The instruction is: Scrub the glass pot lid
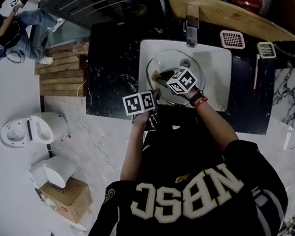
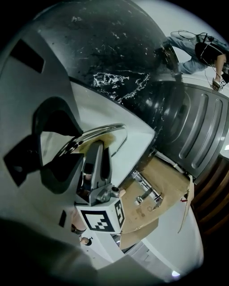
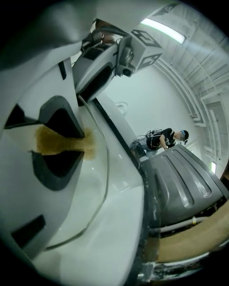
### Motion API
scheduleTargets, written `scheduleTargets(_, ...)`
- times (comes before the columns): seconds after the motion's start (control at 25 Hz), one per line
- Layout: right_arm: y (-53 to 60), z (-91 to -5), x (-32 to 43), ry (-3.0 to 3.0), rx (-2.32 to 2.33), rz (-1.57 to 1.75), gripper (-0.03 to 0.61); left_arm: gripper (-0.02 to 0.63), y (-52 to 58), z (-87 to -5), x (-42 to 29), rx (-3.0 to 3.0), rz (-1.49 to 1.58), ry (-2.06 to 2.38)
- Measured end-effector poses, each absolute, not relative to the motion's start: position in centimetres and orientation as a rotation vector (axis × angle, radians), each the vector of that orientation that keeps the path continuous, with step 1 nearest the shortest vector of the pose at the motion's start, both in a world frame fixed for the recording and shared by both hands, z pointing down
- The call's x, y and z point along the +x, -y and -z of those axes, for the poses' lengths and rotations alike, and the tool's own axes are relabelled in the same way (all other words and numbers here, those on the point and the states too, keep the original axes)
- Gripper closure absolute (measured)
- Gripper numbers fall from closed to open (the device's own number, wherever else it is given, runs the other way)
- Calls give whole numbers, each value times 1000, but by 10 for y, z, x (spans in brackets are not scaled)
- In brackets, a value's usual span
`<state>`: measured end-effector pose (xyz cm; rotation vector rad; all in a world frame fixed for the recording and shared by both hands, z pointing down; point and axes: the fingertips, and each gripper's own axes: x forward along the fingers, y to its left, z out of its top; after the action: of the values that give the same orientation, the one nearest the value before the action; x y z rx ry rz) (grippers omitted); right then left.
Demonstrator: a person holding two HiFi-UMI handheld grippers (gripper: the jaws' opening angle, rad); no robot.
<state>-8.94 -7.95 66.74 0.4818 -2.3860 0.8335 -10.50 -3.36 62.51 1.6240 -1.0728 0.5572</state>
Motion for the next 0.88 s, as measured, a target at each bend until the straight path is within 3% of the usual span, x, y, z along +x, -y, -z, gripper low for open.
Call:
scheduleTargets(0.4,143,-700,-77,2330,737,-666,475,471,32,-624,-105,1634,-570,1079)
scheduleTargets(0.88,156,-745,13,2050,886,-572,482,466,32,-625,-102,1661,-580,1075)
